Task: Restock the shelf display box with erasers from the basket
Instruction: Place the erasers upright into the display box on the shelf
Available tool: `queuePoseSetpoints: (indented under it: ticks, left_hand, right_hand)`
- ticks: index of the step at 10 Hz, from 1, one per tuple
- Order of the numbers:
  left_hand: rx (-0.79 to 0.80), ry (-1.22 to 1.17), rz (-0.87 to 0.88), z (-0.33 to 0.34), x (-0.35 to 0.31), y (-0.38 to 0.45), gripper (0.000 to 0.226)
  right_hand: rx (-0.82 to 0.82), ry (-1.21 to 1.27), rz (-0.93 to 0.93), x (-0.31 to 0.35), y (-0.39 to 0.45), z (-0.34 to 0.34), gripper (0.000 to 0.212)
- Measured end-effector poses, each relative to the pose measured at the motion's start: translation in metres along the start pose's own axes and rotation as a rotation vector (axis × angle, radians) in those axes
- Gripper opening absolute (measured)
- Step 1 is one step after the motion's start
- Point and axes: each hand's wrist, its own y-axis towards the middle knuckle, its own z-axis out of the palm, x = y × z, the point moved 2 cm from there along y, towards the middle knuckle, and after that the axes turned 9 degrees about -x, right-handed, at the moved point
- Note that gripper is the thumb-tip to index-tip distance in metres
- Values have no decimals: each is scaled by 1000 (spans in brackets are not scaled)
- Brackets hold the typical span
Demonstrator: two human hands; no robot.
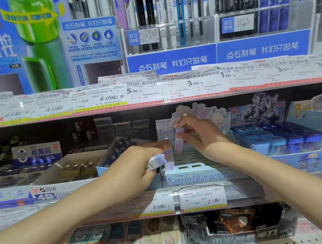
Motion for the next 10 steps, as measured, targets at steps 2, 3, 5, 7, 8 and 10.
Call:
queuePoseSetpoints:
  ticks: [2,3,5,7,8,10]
  left_hand:
    - [15,-81,-64,-3,4,1,49]
    - [43,-108,-55,-9,-6,3,62]
    - [48,-96,-38,-17,-17,5,86]
    - [32,-133,-81,-17,-13,3,66]
    - [47,-114,-105,-8,0,2,46]
    - [39,-110,-152,-6,6,3,47]
  right_hand:
    - [-40,92,43,-4,-4,2,11]
    - [-53,112,51,-6,-4,2,13]
    - [-68,129,54,-7,-5,1,14]
    - [-55,116,60,-8,-4,2,13]
    - [-32,143,76,-7,-5,2,14]
    - [-29,125,63,-6,-4,1,18]
